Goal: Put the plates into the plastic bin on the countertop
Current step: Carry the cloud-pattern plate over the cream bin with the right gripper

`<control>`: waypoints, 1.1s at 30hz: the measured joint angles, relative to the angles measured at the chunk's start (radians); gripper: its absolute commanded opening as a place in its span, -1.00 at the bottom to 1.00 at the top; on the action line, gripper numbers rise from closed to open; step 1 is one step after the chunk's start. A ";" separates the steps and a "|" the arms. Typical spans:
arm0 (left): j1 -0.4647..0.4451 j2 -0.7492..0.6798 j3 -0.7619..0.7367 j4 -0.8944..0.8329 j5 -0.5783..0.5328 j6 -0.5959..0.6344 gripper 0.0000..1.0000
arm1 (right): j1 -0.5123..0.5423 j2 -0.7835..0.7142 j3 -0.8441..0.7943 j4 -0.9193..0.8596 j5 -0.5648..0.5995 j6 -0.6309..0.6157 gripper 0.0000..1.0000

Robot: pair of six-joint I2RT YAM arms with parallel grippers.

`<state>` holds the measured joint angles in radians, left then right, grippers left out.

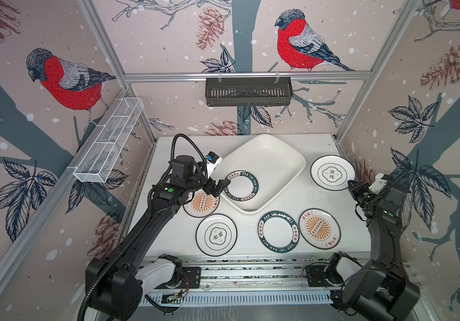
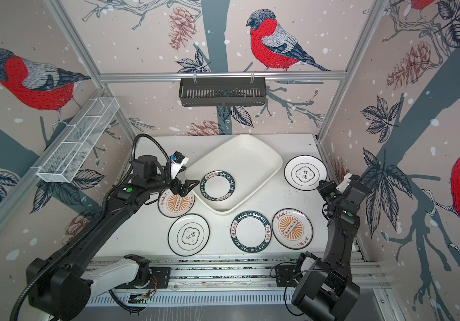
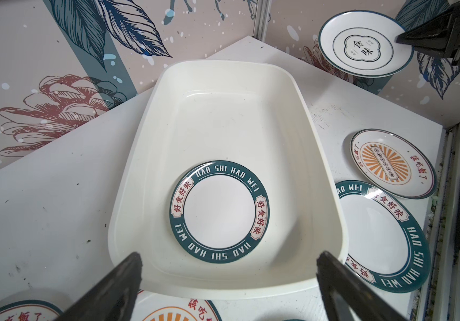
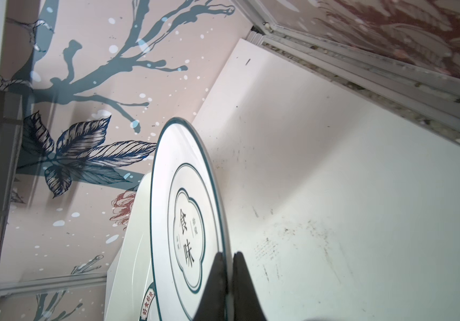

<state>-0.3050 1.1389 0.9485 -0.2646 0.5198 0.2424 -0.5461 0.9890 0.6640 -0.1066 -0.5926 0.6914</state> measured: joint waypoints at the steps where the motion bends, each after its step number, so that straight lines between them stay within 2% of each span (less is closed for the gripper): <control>1: 0.000 -0.002 0.000 0.000 0.000 0.000 0.94 | 0.036 0.009 0.023 -0.004 0.007 0.009 -0.98; 11: 0.000 -0.010 0.002 0.007 0.009 0.001 0.94 | 0.396 0.126 0.187 -0.019 0.106 0.020 -0.98; 19: 0.000 -0.008 0.030 -0.029 0.023 0.048 0.95 | 0.665 0.309 0.307 -0.012 0.135 -0.014 -0.98; 25: 0.000 -0.013 0.060 -0.076 0.026 0.086 0.95 | 0.787 0.462 0.385 -0.003 0.098 -0.068 -0.98; 33: 0.000 -0.014 0.063 -0.116 0.007 0.086 0.94 | 0.884 0.633 0.502 -0.027 0.064 -0.156 -0.97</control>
<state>-0.3050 1.1244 1.0115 -0.3805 0.5270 0.3286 0.3382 1.6218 1.1656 -0.1333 -0.5289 0.5358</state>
